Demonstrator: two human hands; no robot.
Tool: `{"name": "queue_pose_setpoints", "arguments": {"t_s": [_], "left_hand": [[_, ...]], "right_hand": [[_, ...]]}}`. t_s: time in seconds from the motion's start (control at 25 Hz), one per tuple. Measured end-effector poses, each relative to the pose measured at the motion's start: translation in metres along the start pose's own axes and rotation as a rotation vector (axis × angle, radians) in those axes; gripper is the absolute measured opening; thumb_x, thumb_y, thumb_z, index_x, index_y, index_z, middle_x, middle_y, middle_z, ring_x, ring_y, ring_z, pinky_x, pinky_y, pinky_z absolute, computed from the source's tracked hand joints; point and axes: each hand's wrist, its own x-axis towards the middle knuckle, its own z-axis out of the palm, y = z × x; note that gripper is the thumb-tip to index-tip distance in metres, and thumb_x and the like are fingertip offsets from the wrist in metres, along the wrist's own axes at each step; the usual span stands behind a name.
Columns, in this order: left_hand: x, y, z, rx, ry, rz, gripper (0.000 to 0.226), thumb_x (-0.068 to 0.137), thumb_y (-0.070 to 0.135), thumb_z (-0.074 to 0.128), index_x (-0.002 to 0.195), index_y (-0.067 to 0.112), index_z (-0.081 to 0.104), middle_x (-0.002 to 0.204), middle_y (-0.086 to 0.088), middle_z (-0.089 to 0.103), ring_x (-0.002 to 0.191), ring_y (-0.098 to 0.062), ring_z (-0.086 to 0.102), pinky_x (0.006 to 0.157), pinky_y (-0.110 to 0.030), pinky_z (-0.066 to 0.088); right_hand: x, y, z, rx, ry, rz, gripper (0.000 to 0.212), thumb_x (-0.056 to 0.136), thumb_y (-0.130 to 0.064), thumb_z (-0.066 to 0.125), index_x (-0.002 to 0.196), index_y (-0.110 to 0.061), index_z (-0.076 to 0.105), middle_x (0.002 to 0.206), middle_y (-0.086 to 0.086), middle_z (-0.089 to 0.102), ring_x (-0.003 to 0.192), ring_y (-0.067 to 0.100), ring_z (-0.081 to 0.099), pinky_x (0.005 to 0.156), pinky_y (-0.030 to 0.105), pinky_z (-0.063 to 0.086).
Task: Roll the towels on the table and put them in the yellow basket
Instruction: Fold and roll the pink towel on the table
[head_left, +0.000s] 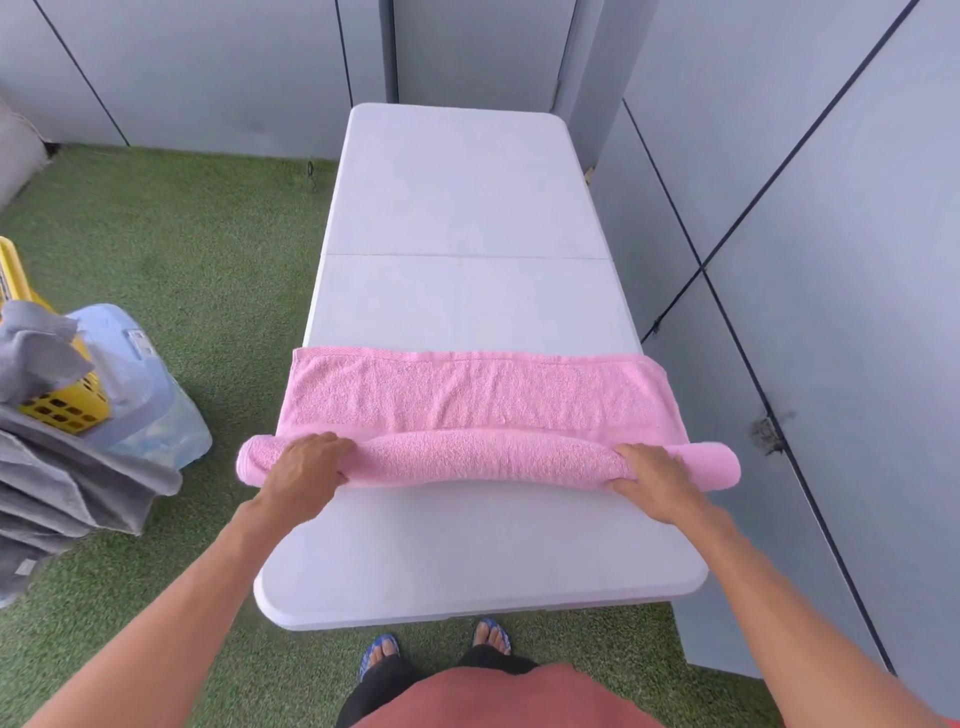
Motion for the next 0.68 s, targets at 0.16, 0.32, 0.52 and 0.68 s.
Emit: {"name": "queue_pose_setpoints", "arguments": {"t_s": [0.16, 0.32, 0.52, 0.68], "left_hand": [[-0.001, -0.016, -0.012, -0.177, -0.182, 0.036, 0.048, 0.090, 0.020, 0.063, 0.136, 0.017, 0.051, 0.137, -0.004, 0.054, 0.127, -0.023, 0.048, 0.108, -0.034, 0.033], [-0.020, -0.012, 0.008, -0.145, 0.231, 0.143, 0.053, 0.090, 0.018, 0.064, 0.140, 0.014, 0.047, 0.146, -0.004, 0.043, 0.140, -0.026, 0.035, 0.116, -0.045, 0.025], [-0.010, -0.002, 0.022, 0.018, 0.156, 0.090, 0.073, 0.070, 0.019, 0.083, 0.133, 0.005, 0.049, 0.127, -0.013, 0.057, 0.124, -0.037, 0.050, 0.106, -0.052, 0.037], [-0.007, 0.009, 0.018, 0.054, 0.172, 0.018, 0.048, 0.071, 0.012, 0.080, 0.114, 0.007, 0.061, 0.106, -0.008, 0.064, 0.106, -0.033, 0.059, 0.097, -0.043, 0.040]], "right_hand": [[-0.001, 0.014, -0.009, 0.320, -0.070, -0.001, 0.055, 0.083, -0.031, 0.070, 0.134, -0.024, 0.050, 0.136, 0.000, 0.050, 0.123, 0.022, 0.048, 0.099, 0.035, 0.041], [-0.006, 0.010, 0.013, 0.239, 0.340, -0.049, 0.048, 0.090, -0.037, 0.058, 0.134, -0.021, 0.050, 0.138, 0.005, 0.051, 0.132, 0.024, 0.040, 0.109, 0.046, 0.031], [-0.009, 0.004, 0.015, 0.020, 0.179, -0.007, 0.074, 0.084, -0.052, 0.061, 0.147, -0.027, 0.030, 0.151, -0.001, 0.032, 0.144, 0.022, 0.016, 0.114, 0.046, 0.013], [-0.011, -0.002, 0.007, -0.045, 0.151, -0.022, 0.059, 0.088, -0.037, 0.062, 0.141, -0.023, 0.038, 0.137, -0.001, 0.047, 0.133, 0.021, 0.034, 0.105, 0.042, 0.025]]}}
